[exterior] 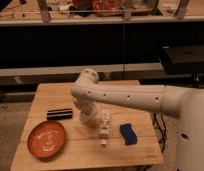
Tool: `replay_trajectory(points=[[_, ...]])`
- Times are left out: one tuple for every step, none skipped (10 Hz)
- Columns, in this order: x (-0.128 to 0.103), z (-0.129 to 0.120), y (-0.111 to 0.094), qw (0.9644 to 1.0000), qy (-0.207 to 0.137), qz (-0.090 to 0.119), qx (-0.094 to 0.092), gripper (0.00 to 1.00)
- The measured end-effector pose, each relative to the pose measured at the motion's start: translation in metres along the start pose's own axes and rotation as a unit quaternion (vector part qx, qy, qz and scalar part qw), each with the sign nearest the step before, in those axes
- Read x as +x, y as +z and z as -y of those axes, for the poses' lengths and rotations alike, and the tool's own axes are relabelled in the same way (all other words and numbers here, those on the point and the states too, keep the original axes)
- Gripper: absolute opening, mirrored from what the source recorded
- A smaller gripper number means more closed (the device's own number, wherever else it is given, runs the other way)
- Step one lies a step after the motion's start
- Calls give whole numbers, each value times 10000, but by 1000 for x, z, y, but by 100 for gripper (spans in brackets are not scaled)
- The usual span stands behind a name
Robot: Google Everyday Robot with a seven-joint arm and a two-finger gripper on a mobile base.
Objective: Pick up the ceramic cup
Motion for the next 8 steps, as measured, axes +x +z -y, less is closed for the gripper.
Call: replay_trajectory(points=[[1,0,-1,10000,-10,-16,13,0],[1,0,-2,10000,-22,-37,28,0],[2,0,-2,10000,-29,-52,36,0],[2,0,-3,10000,-36,-69,49,0],[2,1,-3,9999,-46,-78,55,0],[3,1,-4,9999,-54,-84,63,0],[3,1,-5,9999,-63,-96,74,0],[4,1,-5,9999,-68,-101,81,0]])
